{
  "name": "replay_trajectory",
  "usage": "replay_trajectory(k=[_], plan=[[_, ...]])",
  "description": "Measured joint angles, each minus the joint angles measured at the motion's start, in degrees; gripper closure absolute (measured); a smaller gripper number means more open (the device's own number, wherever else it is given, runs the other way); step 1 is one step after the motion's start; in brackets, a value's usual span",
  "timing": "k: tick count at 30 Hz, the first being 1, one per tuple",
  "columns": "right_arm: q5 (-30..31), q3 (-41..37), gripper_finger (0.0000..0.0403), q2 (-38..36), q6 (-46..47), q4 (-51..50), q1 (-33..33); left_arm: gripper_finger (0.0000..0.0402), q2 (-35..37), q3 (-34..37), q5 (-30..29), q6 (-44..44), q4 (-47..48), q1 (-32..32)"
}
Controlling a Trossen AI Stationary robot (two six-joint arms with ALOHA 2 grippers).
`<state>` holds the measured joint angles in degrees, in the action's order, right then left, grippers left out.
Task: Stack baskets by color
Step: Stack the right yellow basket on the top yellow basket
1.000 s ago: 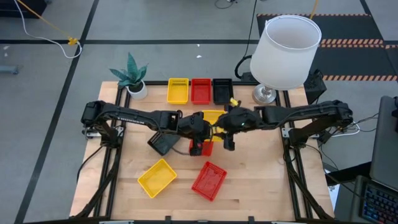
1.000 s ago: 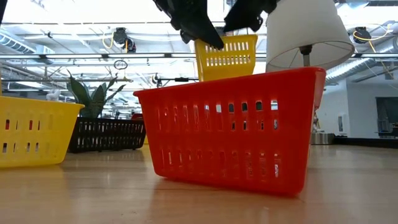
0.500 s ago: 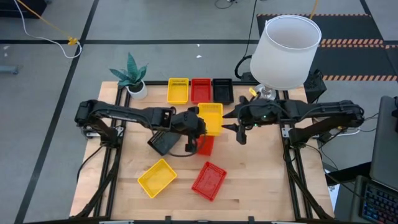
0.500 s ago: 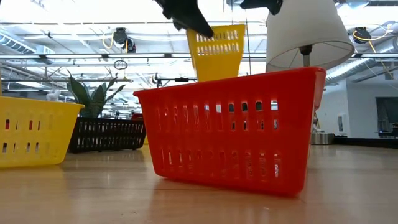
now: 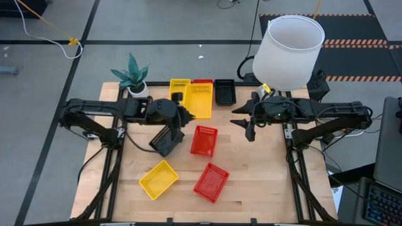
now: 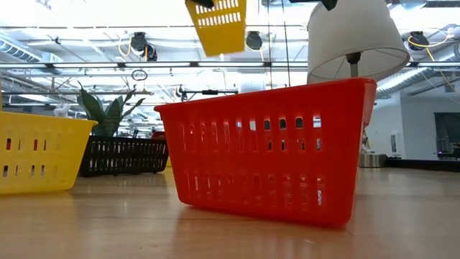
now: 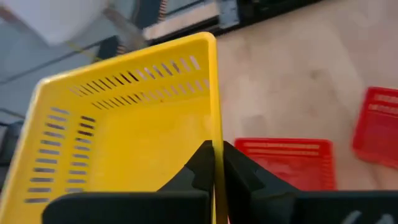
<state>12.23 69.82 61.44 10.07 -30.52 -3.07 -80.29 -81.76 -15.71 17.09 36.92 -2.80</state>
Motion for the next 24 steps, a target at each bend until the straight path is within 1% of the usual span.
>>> replay_trajectory(k=[2, 4, 8, 10, 12, 15, 17, 20, 24], plan=[[0.0, 0.0, 0.0222, 0.0, 0.4, -0.4, 0.0, 0.0392, 1.7, 0.1, -1.1, 0.8, 2.3, 0.2], [0.0, 0.0, 0.0222, 0.0, 1.6, -1.4, 0.0, 0.0394, 3.0, 0.0, -1.4, 1.3, 2.0, 0.9], [0.0, 0.0, 0.0222, 0.0, 3.0, -2.5, 0.0, 0.0386, 4.6, 0.0, -2.3, 2.0, 3.2, 2.3], [0.0, 0.0, 0.0222, 0.0, 3.8, -2.4, 0.0, 0.0388, 5.3, 0.0, -2.7, 3.3, 4.0, 3.2], [-0.1, 0.0, 0.0222, 0.0, 4.3, -2.4, 0.0, 0.0394, 5.8, 0.0, -2.8, 4.0, 3.8, 4.1], [-0.2, 0.0, 0.0222, 0.0, 4.5, -2.4, 0.0, 0.0392, 6.7, 0.1, -2.6, 3.8, 4.8, 5.7], [-0.3, 0.0, 0.0222, 0.0, 5.7, -2.4, 0.0, 0.0389, 7.4, 0.0, -2.7, 4.1, 4.8, 6.7], [-0.4, 0.0, 0.0222, 0.0, 7.5, -2.4, 0.0, 0.0394, 7.8, 0.0, -2.8, 4.2, 6.2, 8.1], [-2.6, 0.0, 0.0222, 0.0, 10.9, -2.6, 0.0, 0.039, 8.6, 0.1, -2.6, 4.9, 9.8, 9.8]])
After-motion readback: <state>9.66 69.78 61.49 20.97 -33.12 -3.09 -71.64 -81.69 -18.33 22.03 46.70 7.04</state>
